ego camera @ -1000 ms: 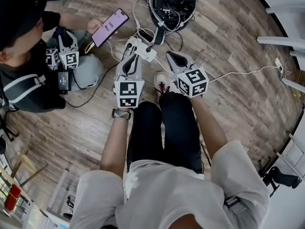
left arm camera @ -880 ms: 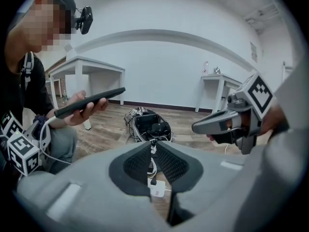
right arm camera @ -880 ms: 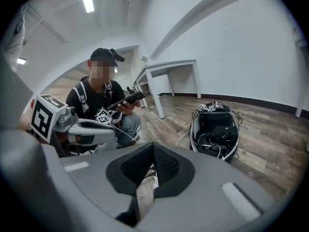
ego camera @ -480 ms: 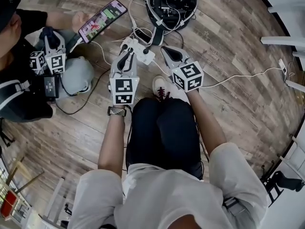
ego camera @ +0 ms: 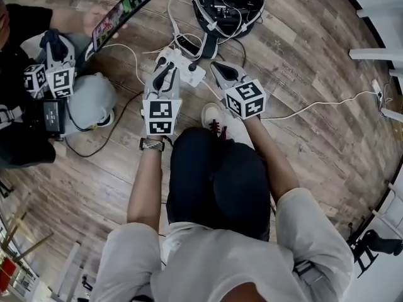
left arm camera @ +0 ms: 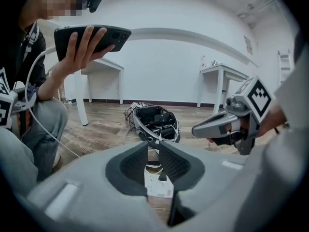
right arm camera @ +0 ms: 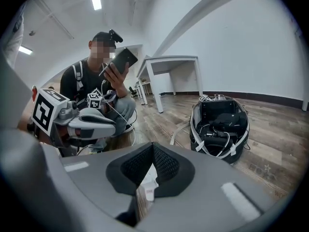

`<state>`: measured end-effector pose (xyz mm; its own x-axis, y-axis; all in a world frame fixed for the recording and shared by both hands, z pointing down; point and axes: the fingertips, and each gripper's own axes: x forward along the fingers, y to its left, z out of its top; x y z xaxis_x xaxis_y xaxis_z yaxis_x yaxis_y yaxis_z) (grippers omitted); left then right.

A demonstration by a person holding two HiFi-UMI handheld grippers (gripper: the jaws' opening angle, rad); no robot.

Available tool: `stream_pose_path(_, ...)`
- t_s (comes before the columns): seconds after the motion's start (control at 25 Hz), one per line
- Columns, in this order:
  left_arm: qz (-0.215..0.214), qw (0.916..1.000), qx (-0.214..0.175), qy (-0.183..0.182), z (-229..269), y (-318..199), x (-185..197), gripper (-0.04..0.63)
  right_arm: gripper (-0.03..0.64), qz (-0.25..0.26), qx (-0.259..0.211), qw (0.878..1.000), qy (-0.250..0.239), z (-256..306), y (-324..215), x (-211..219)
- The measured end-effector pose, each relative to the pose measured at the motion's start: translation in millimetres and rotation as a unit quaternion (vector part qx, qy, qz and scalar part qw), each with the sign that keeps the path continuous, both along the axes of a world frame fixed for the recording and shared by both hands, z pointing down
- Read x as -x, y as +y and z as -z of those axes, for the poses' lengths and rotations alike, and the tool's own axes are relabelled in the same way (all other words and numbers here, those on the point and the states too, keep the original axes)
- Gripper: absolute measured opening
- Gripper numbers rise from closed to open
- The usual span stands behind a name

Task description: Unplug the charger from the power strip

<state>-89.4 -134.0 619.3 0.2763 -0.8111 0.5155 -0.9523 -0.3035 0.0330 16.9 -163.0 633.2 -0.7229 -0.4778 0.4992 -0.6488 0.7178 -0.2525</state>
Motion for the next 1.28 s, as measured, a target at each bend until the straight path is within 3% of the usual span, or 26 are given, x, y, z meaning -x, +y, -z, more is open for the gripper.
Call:
stream_pose_path(0.28,-0.03,0.9994,0.005,-0.018,-46,5,-2,0.086,0.002,0.001,0.017,1.0,0.005,-57,5,4)
stream_pose_path(0.68,-0.055,0.9983,0.019,-0.008,-111,5,-12,0.087,0.003,0.011,0.035,0.999,0.023,-137,10,8)
stream_pose_path(0.88,-0.075,0.9962,0.044,-0.003,-145,11,-19,0.137,0.003,0.006,0.053,0.998,0.031,-168,24,4)
stream_pose_path(1.08,-0.1,0.9938,0.05,0.002,-165,10,-30,0.141,0.003,0.005,0.057,0.998,0.039,-189,27,3)
stream_pose_path(1.28,-0.091,0.9947,0.047,-0.009,-175,7,-37,0.141,0.003,0.007,0.053,0.997,0.047,-198,27,3)
